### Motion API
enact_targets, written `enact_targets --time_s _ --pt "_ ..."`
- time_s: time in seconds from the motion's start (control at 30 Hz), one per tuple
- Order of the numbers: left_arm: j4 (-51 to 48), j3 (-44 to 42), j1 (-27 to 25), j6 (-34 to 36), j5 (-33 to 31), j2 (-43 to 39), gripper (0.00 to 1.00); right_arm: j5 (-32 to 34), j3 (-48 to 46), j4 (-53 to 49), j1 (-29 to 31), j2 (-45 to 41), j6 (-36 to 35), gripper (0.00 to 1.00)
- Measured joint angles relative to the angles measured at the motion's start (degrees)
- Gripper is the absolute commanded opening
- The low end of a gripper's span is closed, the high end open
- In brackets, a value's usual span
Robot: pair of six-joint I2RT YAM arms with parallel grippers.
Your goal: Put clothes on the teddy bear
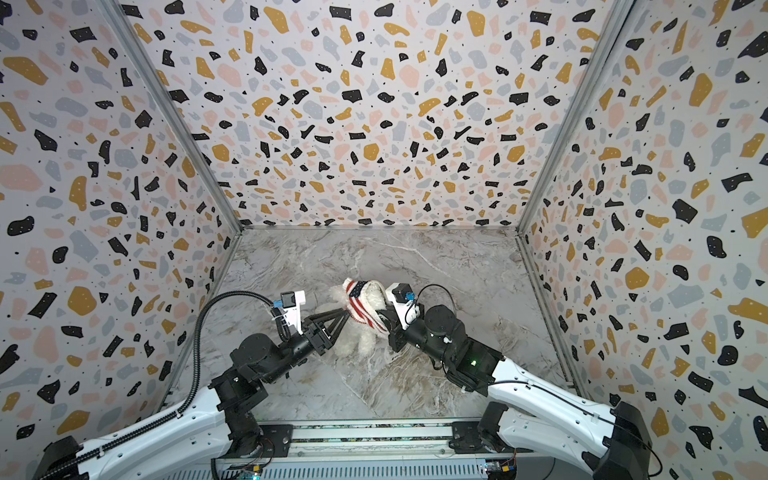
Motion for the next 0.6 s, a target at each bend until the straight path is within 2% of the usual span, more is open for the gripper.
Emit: enact_targets --time_s 0.1,0.37,0.6 --pt "0.9 0.0 -0.2 -0.4 -0.5 0.3 0.62 2.2 -0.5 0.8 0.0 -0.4 0.9 0.00" --pt "2.8 0.0 -1.5 -1.4 -1.0 6.7 0.51 4.6 -1.1 4.3 0.0 -0.7 2.9 0.00" --pt "7.8 0.0 -2.2 -2.7 0.2 10.1 0.48 6.7 -1.4 4.9 0.5 -0.7 4.0 0.00"
